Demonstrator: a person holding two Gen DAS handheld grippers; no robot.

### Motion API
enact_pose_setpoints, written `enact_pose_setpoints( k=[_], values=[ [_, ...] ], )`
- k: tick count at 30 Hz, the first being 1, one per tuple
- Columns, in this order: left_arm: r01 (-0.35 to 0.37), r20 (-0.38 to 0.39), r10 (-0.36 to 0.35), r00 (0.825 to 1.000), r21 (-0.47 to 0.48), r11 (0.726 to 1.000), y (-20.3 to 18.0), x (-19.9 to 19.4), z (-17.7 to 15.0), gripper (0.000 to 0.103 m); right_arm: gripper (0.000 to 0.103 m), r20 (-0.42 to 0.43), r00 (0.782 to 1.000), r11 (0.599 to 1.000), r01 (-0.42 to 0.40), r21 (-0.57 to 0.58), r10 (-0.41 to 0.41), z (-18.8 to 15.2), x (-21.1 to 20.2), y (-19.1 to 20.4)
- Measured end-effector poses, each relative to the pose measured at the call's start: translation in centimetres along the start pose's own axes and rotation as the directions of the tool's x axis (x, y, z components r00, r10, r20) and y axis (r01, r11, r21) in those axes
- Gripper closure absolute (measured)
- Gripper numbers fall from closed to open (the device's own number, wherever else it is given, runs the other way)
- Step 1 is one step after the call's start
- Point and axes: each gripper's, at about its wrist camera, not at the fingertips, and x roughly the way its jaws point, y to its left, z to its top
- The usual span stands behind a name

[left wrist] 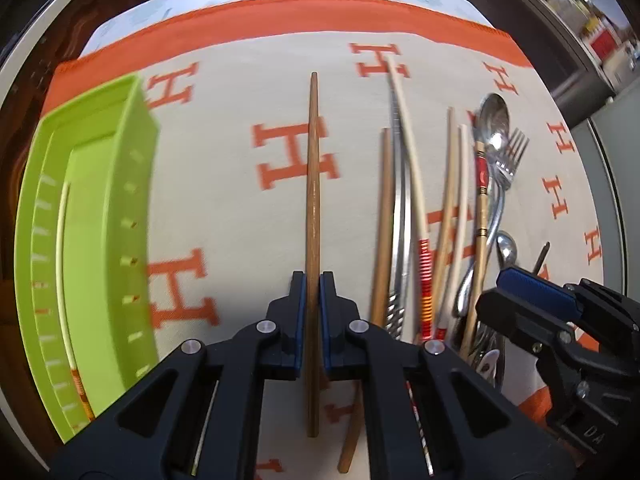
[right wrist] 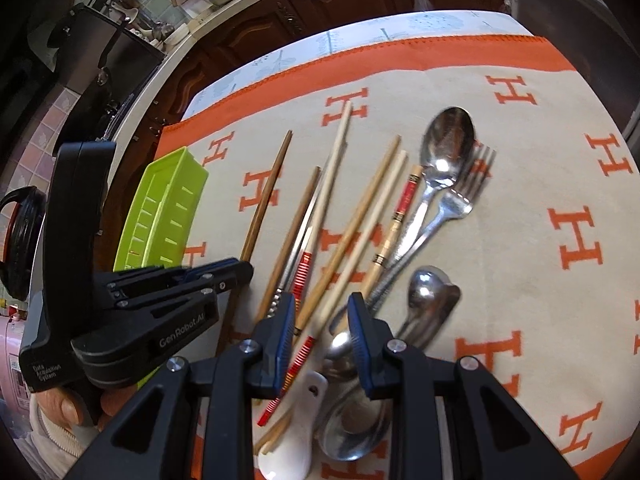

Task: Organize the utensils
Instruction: 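Grasp a plain wooden chopstick with the left tool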

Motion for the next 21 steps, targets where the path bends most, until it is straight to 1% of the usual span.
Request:
enact_pose_setpoints(
  k=[5, 9, 14, 21],
  values=[
    [0.013, 0.026, -0.012, 1.000, -0.040, 0.999, 1.5, -1.3, -1.1, 0.099, 0.076, -0.018, 0.999, 1.000, -0.027, -0.014, 0.027, 1.2, 1.2, 1.3],
    [0.010, 0.067, -0.007, 0.998, -0.037, 0.999, 1.8, -3.1, -2.0, 0.099, 0.076, -0.066, 0.995, 0.997, -0.077, 0.033, 0.079, 2.5, 2.8, 1.8],
    [0.022, 0.098, -0.017, 0.995, -0.044, 0.999, 2.6, -5.0, -3.2, 0.099, 0.076, -0.114, 0.988, 0.992, -0.092, 0.082, 0.101, 3.4, 4.4, 2.6],
    [0.044, 0.112, -0.037, 0.993, -0.059, 0.997, 3.9, -6.3, -4.1, 0.099, 0.076, -0.154, 0.986, 0.993, -0.042, 0.114, 0.060, 3.9, 5.8, 3.4]
  ],
)
